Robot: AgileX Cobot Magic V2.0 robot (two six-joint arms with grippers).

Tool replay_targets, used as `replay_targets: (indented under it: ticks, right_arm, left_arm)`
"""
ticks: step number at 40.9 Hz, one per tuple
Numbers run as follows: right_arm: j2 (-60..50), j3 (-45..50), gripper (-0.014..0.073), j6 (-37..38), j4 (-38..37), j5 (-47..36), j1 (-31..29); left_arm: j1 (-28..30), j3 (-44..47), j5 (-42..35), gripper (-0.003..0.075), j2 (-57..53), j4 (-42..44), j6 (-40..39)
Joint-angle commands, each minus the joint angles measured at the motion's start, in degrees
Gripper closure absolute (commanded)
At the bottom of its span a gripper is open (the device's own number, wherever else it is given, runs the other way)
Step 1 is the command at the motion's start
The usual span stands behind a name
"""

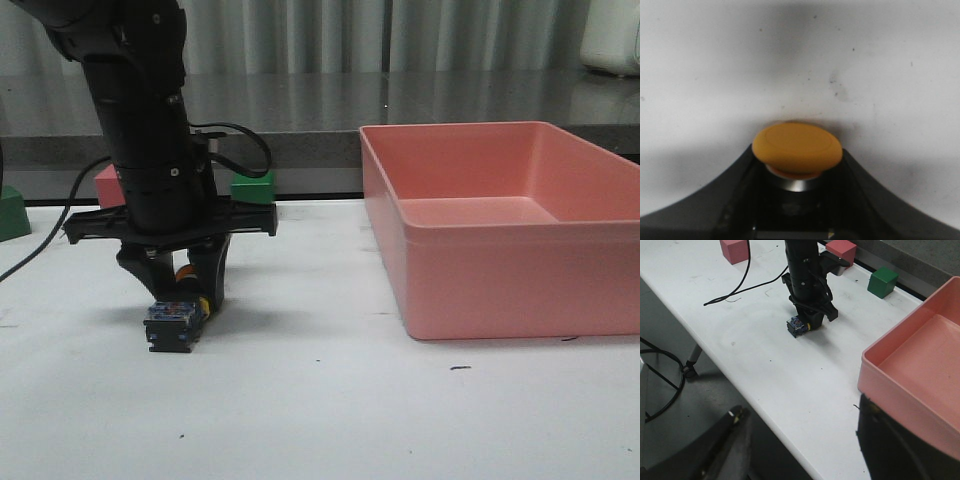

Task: Place and stand button with both arms
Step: 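Close the left gripper on the button body and lift it, then rotate the held button cap-up and lower it onto the table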

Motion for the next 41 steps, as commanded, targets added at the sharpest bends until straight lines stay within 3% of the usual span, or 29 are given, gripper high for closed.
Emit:
replay_targets:
  ticks: [1,12,22,34,41]
  right_arm:
    - [0.37,-1.18,0.0117,-0.60,0.83,-3.97,0.06]
    - [0.37,-1.18,0.0117,-0.60,0.83,-3.97,0.06]
    - [0.37,-1.18,0.0117,-0.60,0.83,-3.97,0.06]
    - [0.37,-1.18,0.0117,-0.60,0.83,-3.97,0.06]
    - [0.37,-1.18,0.0117,-0.60,0.83,-3.97,0.06]
  left_arm:
    - [-0.23,-1.64,0.34,0.0552,-3.85,-0.18,1.04]
    - [2.39,-1.52,0.39,0.0552,-12.85,1.04,9.45]
    - [6.56,8.03,-9.30,0.0553,-24.06,0.63,16.47]
    - [13.42,29.87,-33.78,0.0552,-36.75,0.08,17.60]
    - [14.23,41.65,-50.90,0.0553,-41.66,1.46,17.60]
